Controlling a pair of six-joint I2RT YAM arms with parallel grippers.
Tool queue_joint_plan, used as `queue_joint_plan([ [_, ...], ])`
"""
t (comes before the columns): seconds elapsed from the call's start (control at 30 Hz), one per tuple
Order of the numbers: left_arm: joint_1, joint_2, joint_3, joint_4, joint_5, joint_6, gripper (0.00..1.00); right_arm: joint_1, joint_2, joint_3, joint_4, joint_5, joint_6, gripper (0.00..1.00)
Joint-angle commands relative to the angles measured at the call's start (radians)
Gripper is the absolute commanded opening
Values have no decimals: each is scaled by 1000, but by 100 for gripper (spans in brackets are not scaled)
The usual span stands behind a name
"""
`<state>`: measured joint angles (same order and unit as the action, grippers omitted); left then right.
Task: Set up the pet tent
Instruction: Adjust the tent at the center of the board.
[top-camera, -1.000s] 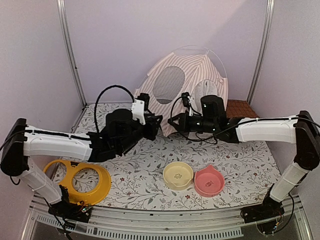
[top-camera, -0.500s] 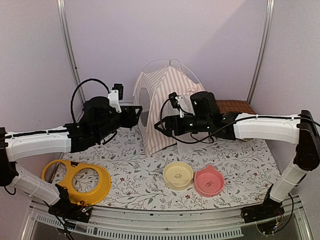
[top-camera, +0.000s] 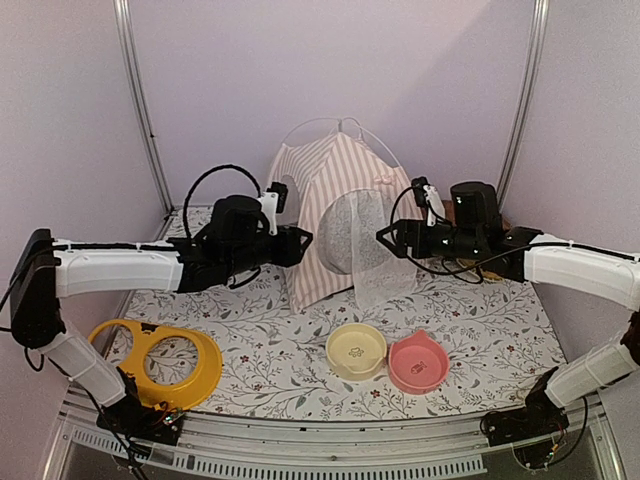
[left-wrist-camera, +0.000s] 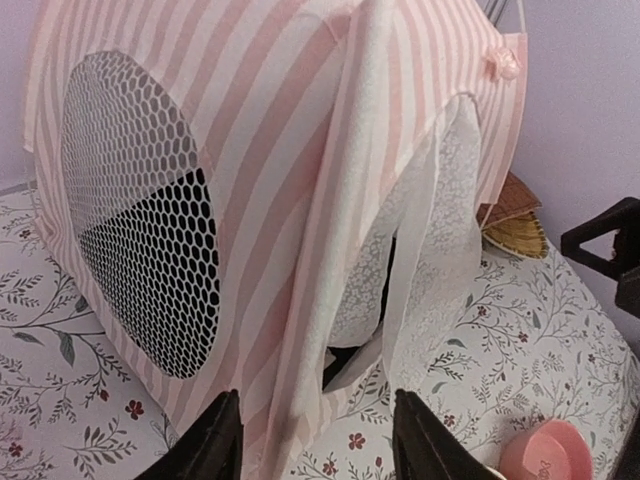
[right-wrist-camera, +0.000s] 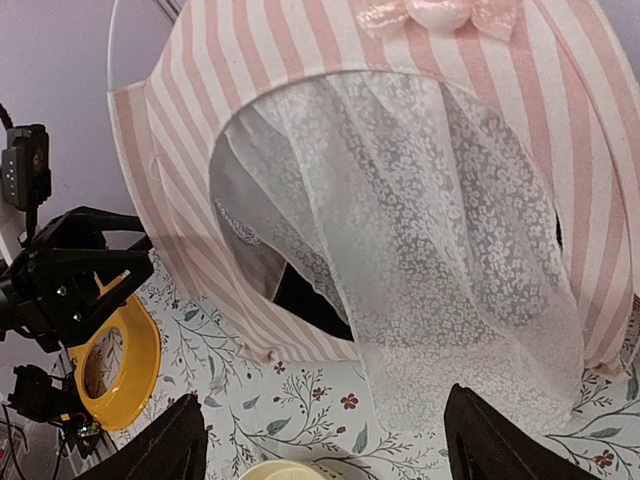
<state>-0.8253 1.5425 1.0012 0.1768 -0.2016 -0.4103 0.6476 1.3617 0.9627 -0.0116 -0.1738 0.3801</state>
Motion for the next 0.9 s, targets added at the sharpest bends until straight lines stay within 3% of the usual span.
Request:
queue_joint_plan([
  [0.0,9,68,76,-79,-42,27,47,-16,8,-23,-1,43,-11,84],
  [0.17,47,85,94,-137,-143,68,30,-19,9,-28,20,114,-15,85],
  [0.3,98,60,84,-167,-180,91,23,-21,-15,-56,66,135,-9,89],
  [0.5,189,29,94,-210,-182,89,23,-27,-49,-70,71,151,-18,93],
  [0.63,221,23,119,-240,-205,85,29,-29,-98,-86,61,174,-13,99],
  [0.87,236,-36,123,-252,-193,88,37,-31,-181,-119,27,286,62,99],
])
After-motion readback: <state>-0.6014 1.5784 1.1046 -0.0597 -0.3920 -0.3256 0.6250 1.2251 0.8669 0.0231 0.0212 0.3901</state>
